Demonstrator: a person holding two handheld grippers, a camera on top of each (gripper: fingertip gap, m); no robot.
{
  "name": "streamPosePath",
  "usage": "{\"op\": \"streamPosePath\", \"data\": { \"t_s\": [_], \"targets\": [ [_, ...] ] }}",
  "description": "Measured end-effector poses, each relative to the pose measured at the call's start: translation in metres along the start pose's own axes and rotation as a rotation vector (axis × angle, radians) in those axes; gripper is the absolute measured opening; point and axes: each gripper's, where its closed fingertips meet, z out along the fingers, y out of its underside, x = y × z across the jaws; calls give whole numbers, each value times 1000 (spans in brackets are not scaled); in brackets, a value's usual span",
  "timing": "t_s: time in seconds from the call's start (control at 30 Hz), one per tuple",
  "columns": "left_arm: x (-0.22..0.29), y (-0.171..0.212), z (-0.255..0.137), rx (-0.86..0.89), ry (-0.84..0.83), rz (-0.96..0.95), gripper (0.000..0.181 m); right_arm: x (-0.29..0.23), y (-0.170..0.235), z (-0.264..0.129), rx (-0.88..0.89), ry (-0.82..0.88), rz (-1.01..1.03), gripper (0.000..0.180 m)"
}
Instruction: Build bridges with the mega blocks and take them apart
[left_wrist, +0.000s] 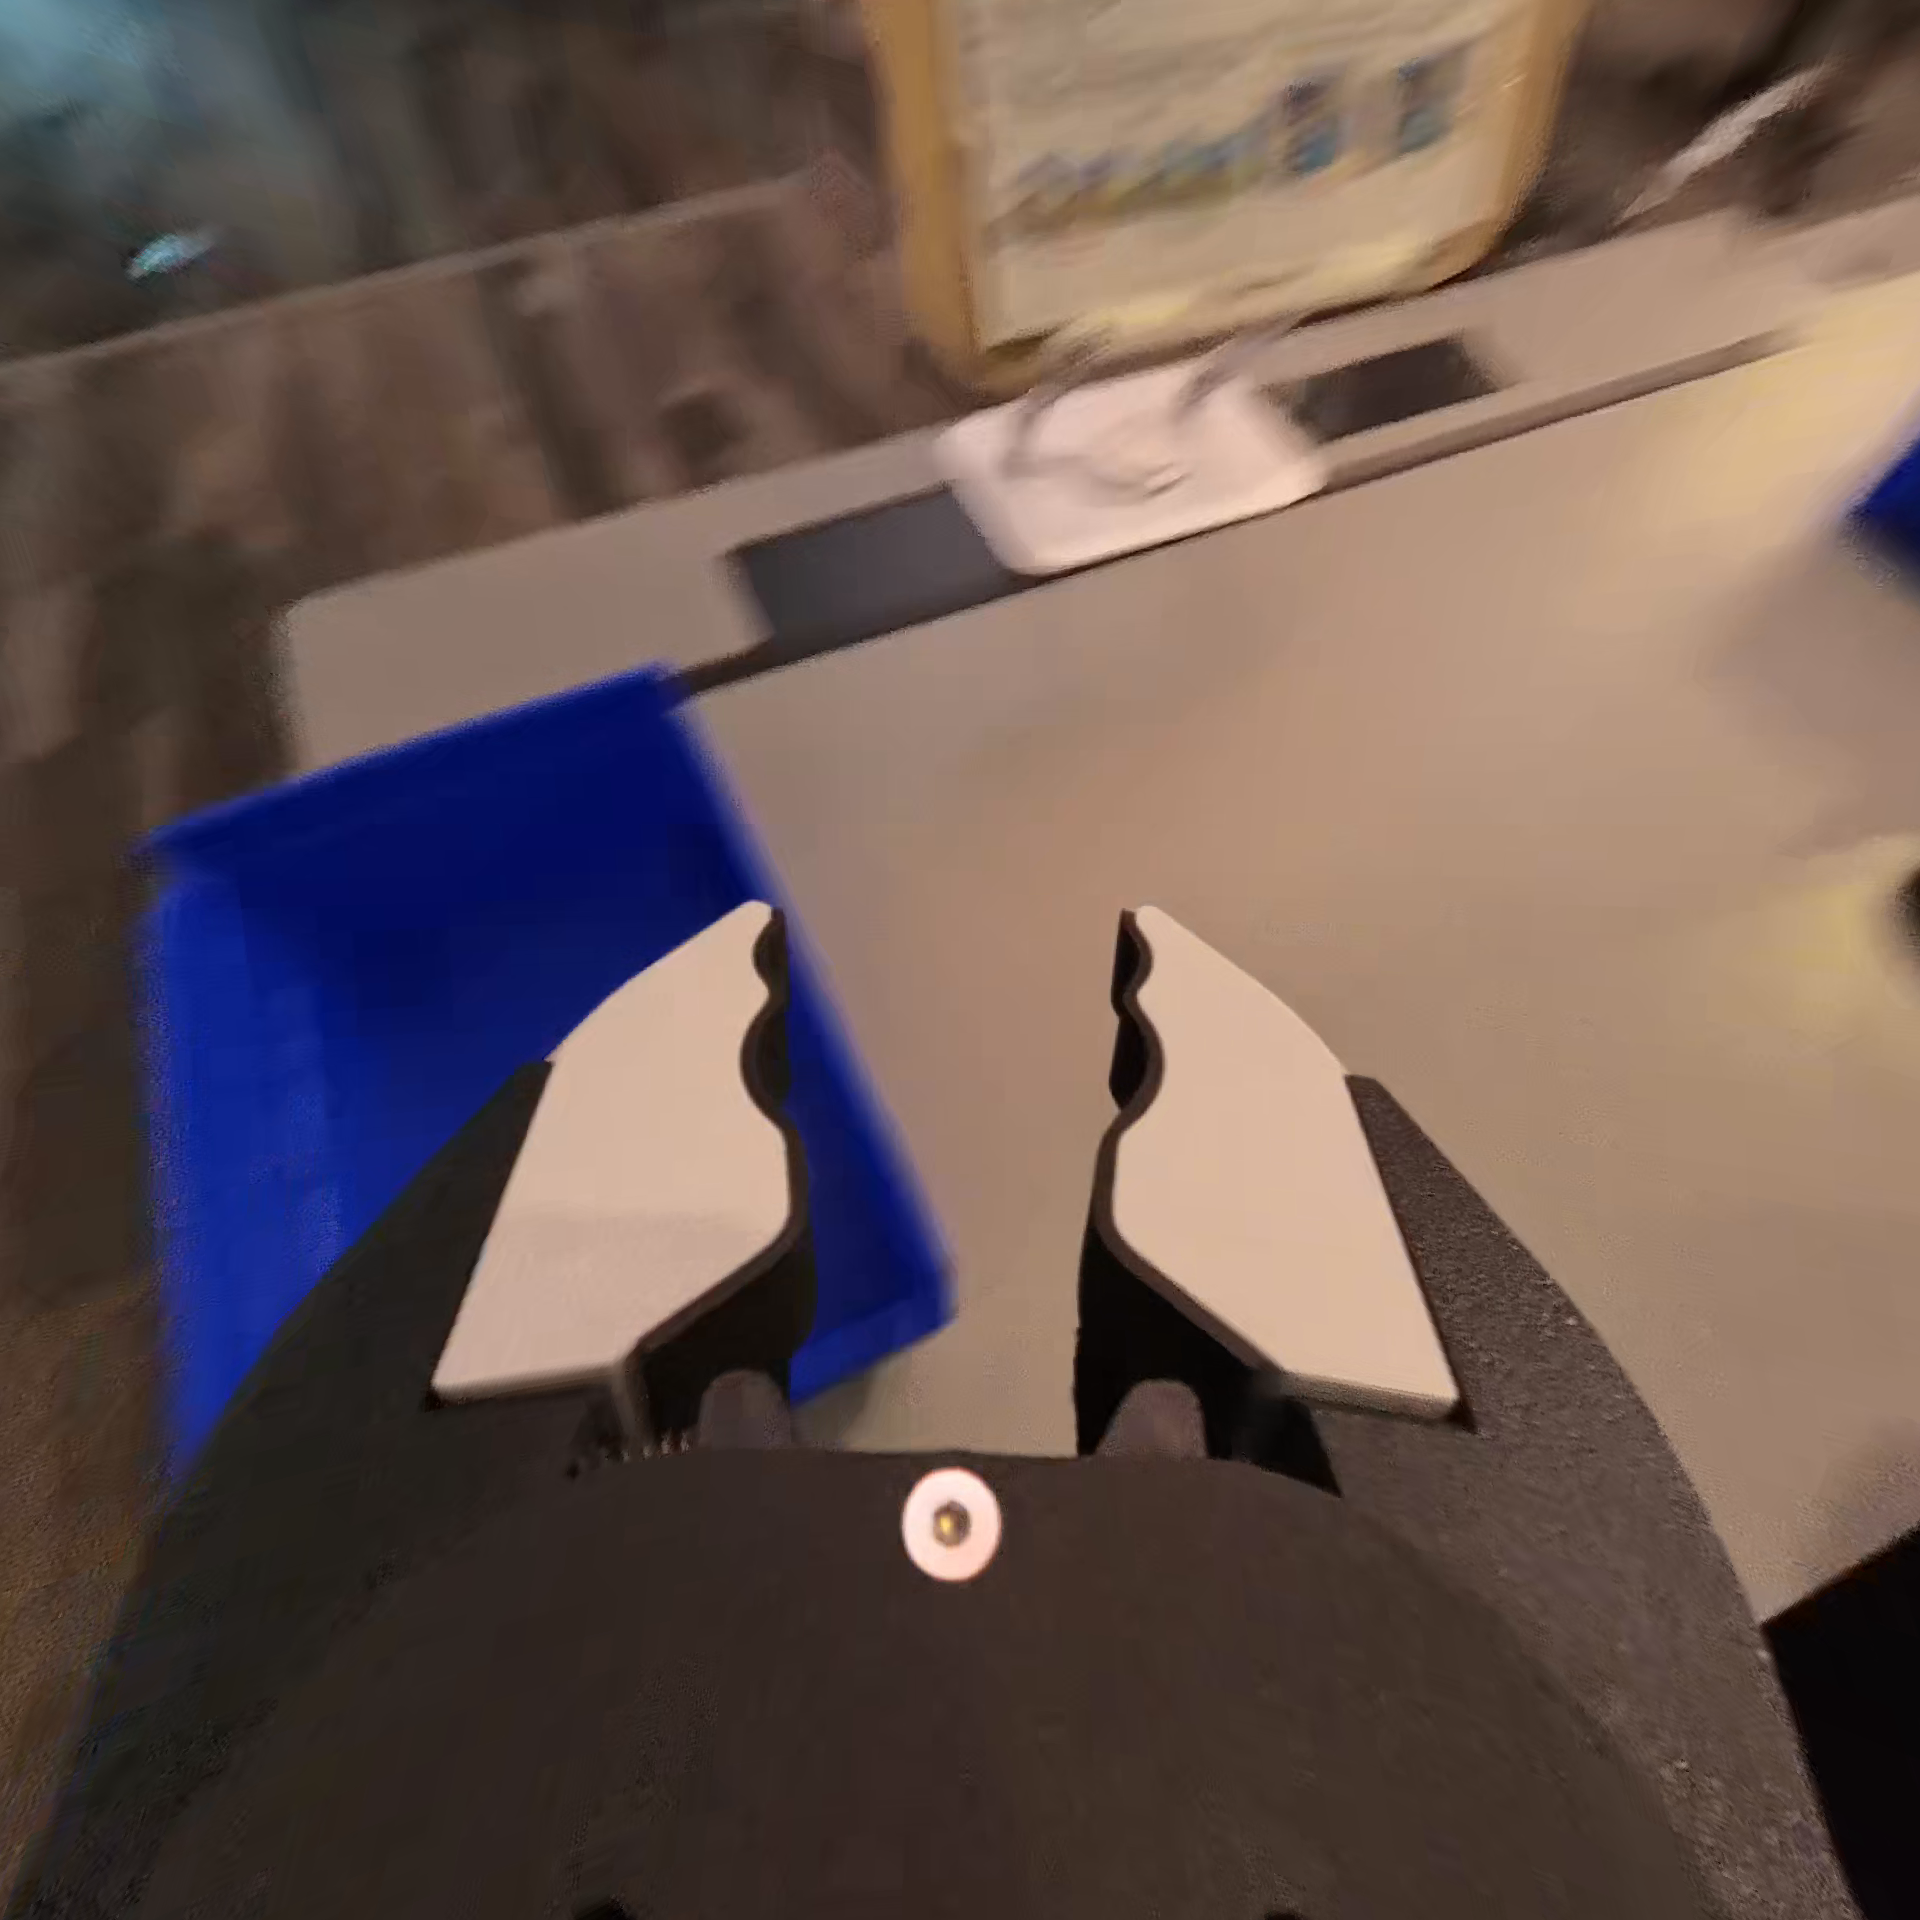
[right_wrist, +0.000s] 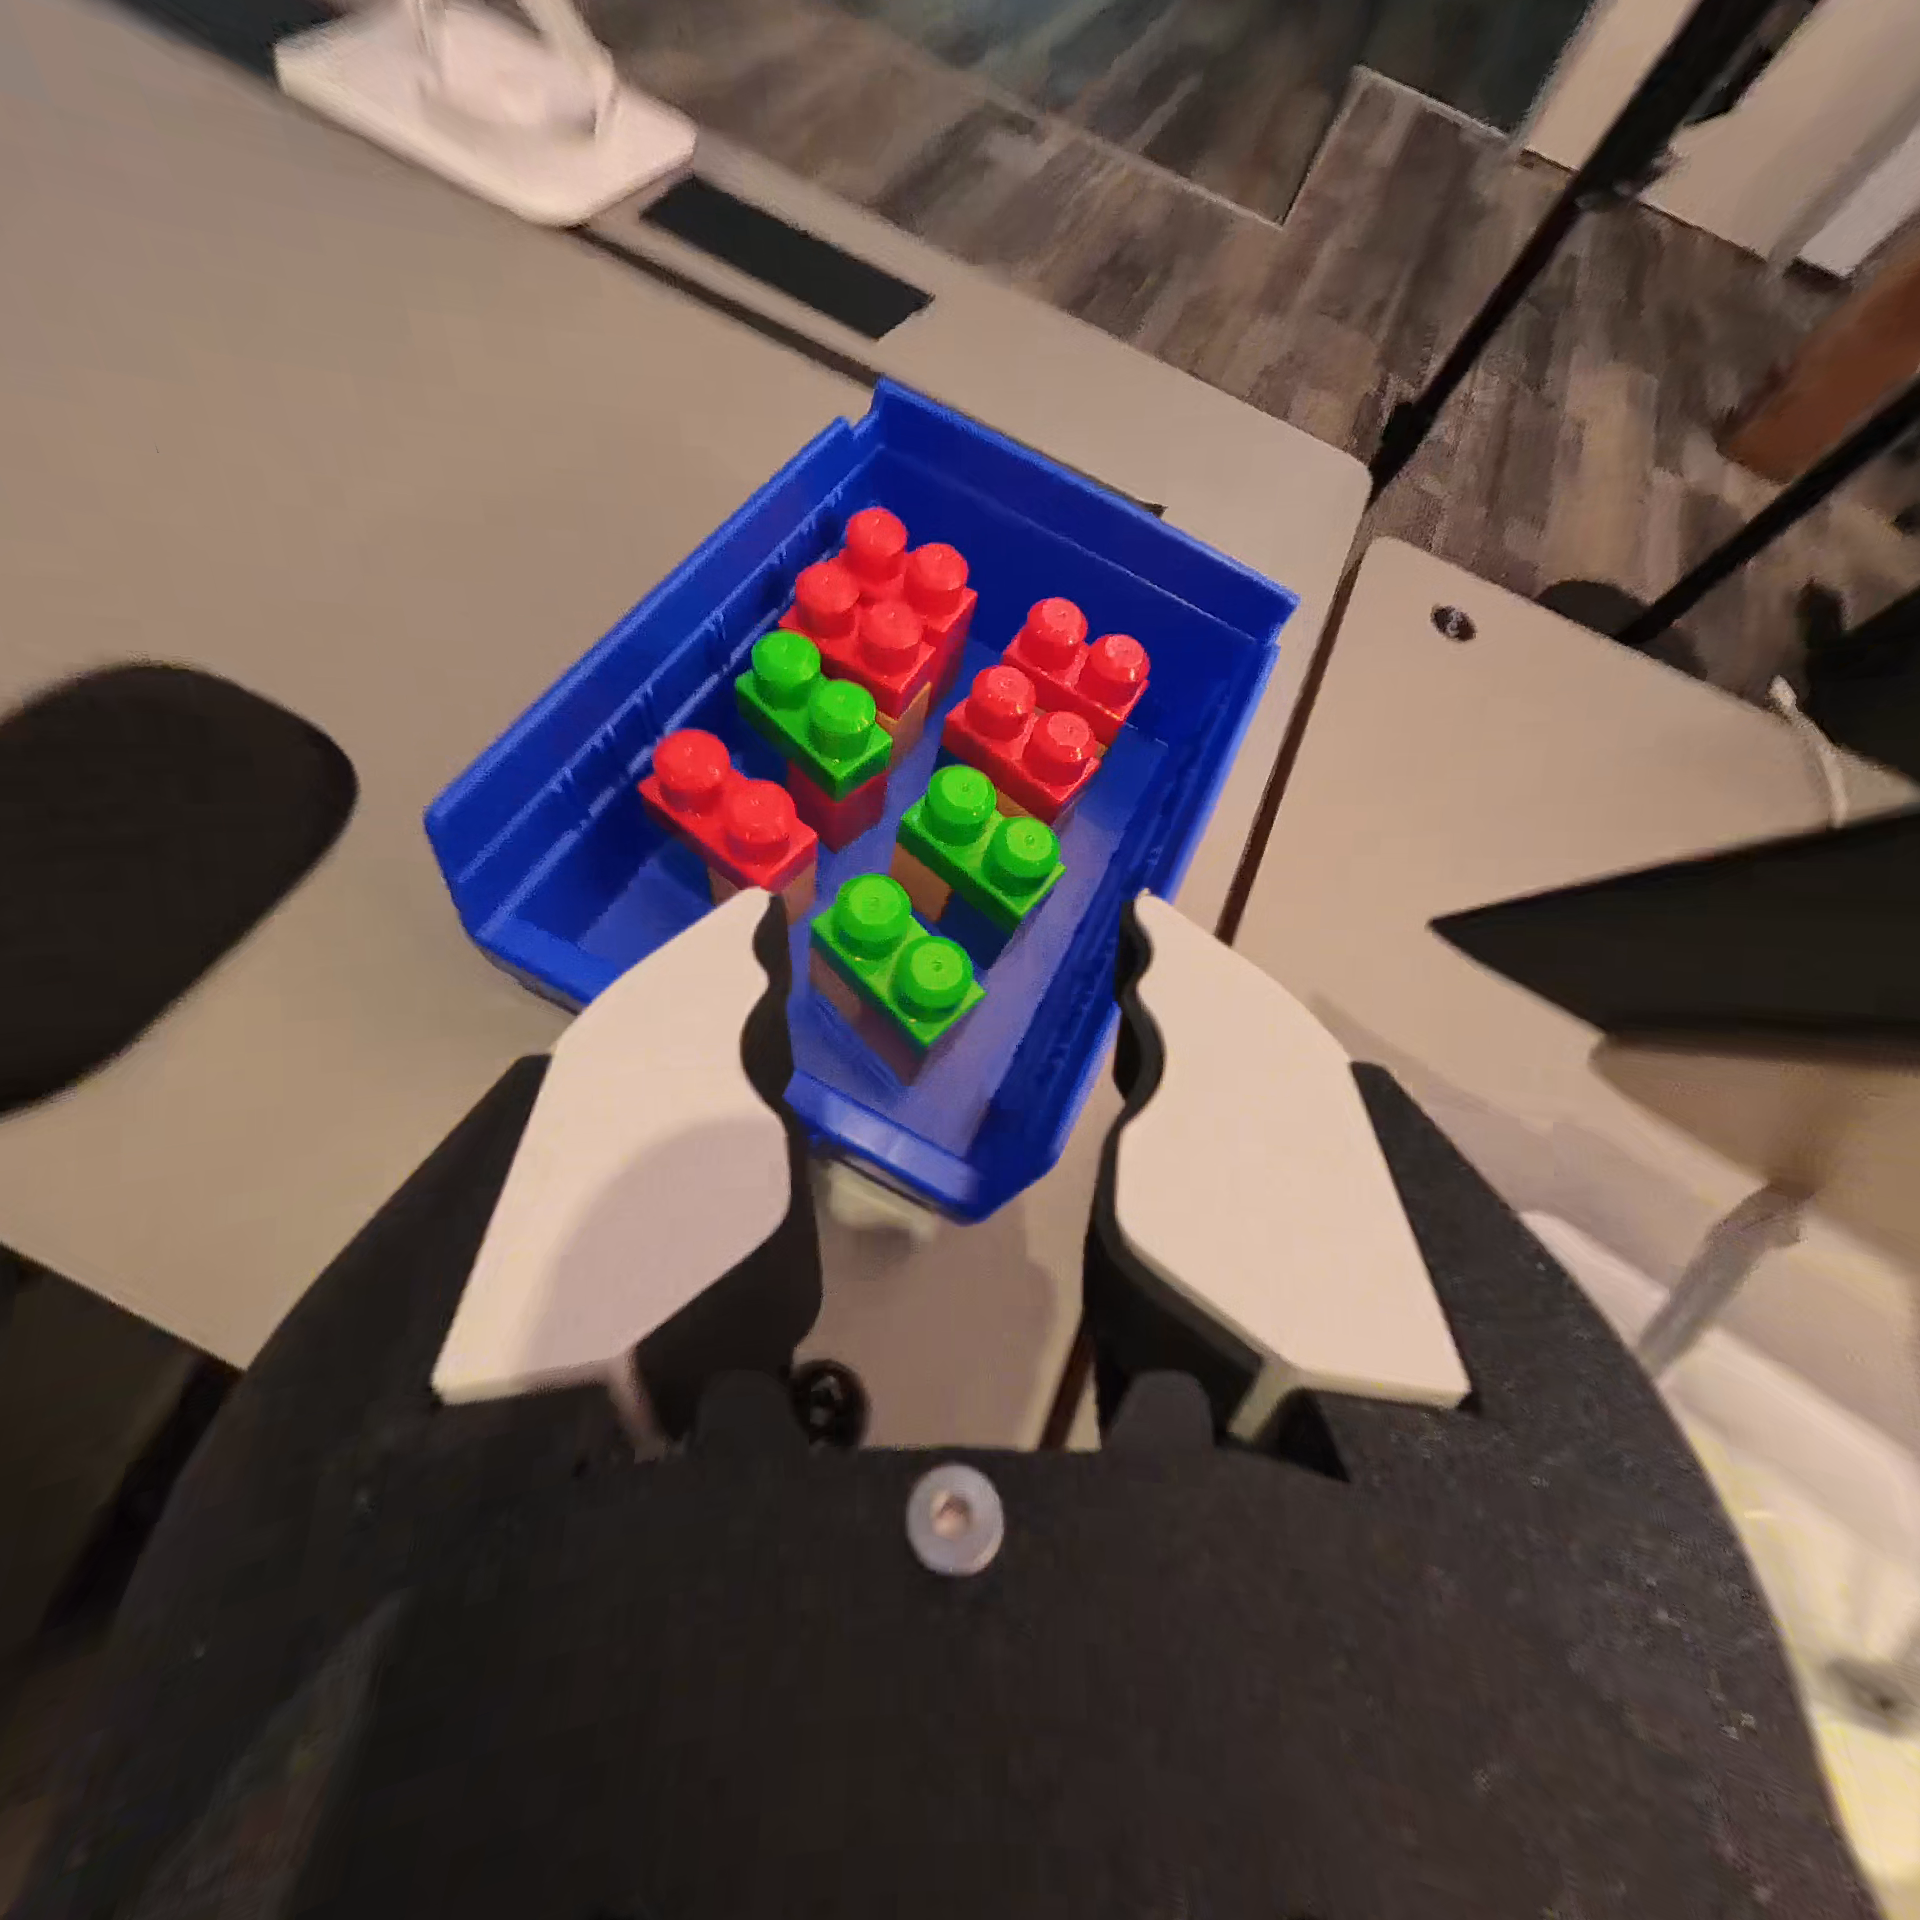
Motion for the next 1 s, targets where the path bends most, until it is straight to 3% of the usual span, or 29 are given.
{"op": "streamPosePath", "data": {
  "t_s": [0.17,0.27,0.37,0.43,0.57,0.63,0.67,0.73,0.8,0.87,1.0],
  "targets": [
    [-150,62,-59,-210,-392,-78,57,14,20,-5,49,88,158,57],
    [-200,104,-57,-343,-434,-149,56,10,18,2,82,90,200,57],
    [-212,133,-30,-395,-328,-318,55,-1,8,7,135,59,248,57],
    [-222,147,-14,-402,-306,-358,56,-8,5,8,149,45,268,57],
    [-230,193,7,-583,-294,-380,60,-17,9,3,112,53,264,58],
    [-230,212,12,-674,-296,-355,49,-20,14,-2,87,56,262,58],
    [-232,219,12,-713,-316,-340,31,-20,16,-5,76,59,259,58],
    [-238,221,12,-726,-362,-312,18,-21,19,-10,59,66,256,57],
    [-227,218,19,-694,-265,-366,5,-20,21,-14,58,77,259,57],
    [-219,215,24,-653,-199,-422,5,-19,20,-16,71,80,269,56],
    [-213,214,26,-664,-227,-375,6,-19,21,-10,80,64,286,55]
  ]
}}
